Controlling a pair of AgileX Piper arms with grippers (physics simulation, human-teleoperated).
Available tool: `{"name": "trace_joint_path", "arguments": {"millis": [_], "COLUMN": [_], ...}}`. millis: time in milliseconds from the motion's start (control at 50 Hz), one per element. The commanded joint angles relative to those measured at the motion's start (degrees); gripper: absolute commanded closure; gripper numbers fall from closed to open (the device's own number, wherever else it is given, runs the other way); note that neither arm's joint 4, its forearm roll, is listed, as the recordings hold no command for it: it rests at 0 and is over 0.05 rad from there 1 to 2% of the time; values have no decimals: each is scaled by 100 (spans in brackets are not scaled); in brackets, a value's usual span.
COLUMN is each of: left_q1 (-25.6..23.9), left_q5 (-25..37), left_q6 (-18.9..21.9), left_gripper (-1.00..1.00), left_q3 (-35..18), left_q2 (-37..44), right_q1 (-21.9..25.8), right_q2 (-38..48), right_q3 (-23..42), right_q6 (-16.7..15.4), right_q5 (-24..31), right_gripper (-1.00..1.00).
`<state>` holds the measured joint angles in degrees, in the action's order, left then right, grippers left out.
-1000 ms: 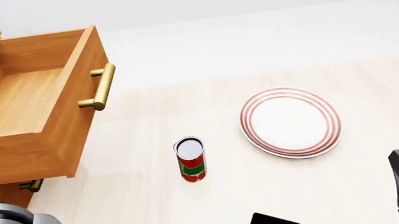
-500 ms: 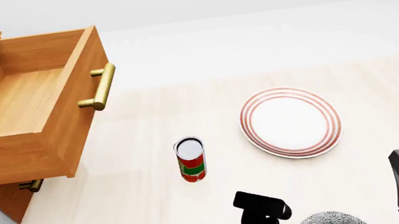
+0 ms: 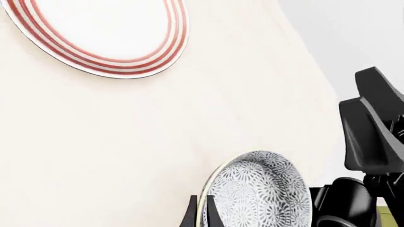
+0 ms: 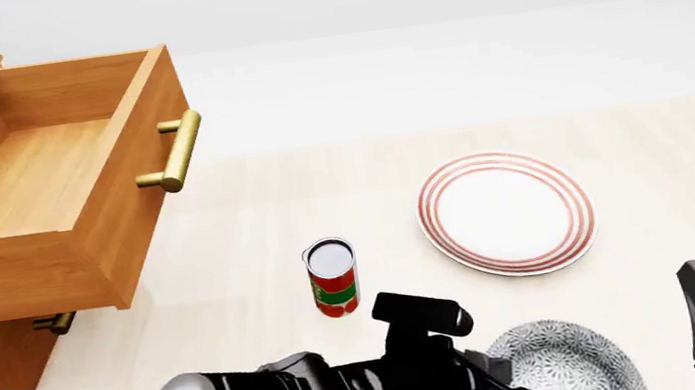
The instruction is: Put the bowl in the top drawer of the cabinet.
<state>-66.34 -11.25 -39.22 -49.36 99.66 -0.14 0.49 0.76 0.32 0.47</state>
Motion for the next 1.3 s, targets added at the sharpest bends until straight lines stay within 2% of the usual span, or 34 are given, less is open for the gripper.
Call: {"name": "trace_joint_path", "arguments": {"millis": [20, 680, 1300], "left_q1": [198, 456, 906], "left_q5": [341, 1410, 2515], "left_q6": [164, 608, 1168], "left_gripper": [100, 100, 100], "left_q3": [-63, -432, -1256], "left_q2": [-455, -1692, -2529], "right_q1": [-1, -1, -1], "right_q2": [-1, 0, 0], "right_q3": [1, 1, 1], "right_q6": [-3, 3, 1], "right_q5": [1, 1, 1], "right_gripper": [-100, -100, -100]}}
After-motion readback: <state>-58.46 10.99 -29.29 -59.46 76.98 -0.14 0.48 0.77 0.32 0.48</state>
